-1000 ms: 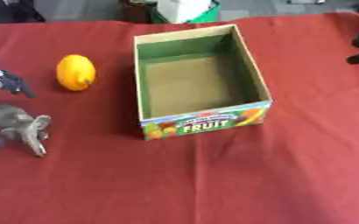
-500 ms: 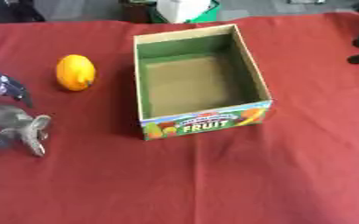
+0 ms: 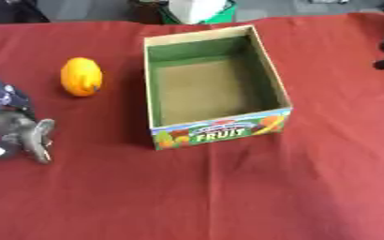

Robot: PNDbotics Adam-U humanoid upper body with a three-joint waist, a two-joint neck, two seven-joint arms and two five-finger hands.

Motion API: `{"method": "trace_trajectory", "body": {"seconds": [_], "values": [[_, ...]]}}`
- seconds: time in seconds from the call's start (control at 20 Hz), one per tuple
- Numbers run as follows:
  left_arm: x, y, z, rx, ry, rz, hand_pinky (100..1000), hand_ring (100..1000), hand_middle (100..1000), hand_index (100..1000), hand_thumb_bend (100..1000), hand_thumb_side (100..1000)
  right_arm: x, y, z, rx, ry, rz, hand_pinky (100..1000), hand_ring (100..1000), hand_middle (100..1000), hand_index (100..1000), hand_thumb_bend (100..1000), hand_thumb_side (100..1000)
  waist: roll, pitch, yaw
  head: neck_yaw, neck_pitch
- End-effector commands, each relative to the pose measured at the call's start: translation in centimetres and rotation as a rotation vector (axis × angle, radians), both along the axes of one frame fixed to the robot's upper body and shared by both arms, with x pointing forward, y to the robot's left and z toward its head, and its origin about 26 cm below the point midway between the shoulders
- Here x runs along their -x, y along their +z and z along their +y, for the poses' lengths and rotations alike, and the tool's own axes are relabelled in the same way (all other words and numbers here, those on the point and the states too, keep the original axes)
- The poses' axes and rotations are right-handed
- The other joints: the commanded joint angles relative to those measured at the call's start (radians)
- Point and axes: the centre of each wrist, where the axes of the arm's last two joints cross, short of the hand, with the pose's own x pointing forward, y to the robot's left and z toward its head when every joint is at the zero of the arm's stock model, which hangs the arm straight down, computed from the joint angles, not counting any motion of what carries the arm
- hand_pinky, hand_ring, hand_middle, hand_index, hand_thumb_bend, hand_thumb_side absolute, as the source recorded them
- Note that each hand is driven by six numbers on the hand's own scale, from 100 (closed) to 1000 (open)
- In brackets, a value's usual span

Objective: Pick up objects on the table and place them in the box.

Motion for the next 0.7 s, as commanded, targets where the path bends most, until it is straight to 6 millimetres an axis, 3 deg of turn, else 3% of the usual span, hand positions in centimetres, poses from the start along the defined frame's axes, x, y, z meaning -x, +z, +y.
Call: {"method": "trace_trajectory", "body": {"seconds": [0.05, 0.25, 0.4, 0.55, 0.7], "values": [[0.09, 0.78, 0.60, -0.003, 0.000, -0.008, 740, 705, 654, 715, 298, 301, 0.26, 0.79, -0.11, 0.009, -0.003, -0.028, 589, 696, 627, 765, 100, 1000, -0.002, -0.016, 0.000, 0.003, -0.007], [0.01, 0.39, 0.73, 0.010, 0.007, 0.008, 719, 670, 619, 671, 215, 275, 0.27, 0.76, -0.11, 0.008, -0.005, -0.027, 589, 696, 627, 765, 100, 1000, -0.003, -0.016, 0.000, 0.005, -0.007], [0.03, 0.29, 0.75, 0.018, 0.013, 0.012, 693, 634, 588, 639, 100, 206, 0.28, 0.73, -0.11, 0.007, -0.005, -0.026, 589, 696, 627, 765, 100, 1000, -0.003, -0.016, 0.000, 0.004, -0.006], [0.07, 0.36, 0.71, 0.020, 0.020, 0.012, 663, 606, 565, 618, 100, 118, 0.28, 0.71, -0.10, 0.006, -0.004, -0.025, 589, 696, 627, 765, 100, 1000, -0.002, -0.016, 0.000, 0.003, -0.005], [0.13, 0.50, 0.62, 0.020, 0.027, 0.011, 628, 566, 537, 588, 100, 179, 0.29, 0.69, -0.10, 0.006, -0.004, -0.024, 589, 697, 626, 766, 100, 1000, -0.002, -0.017, 0.000, 0.003, -0.005]]}}
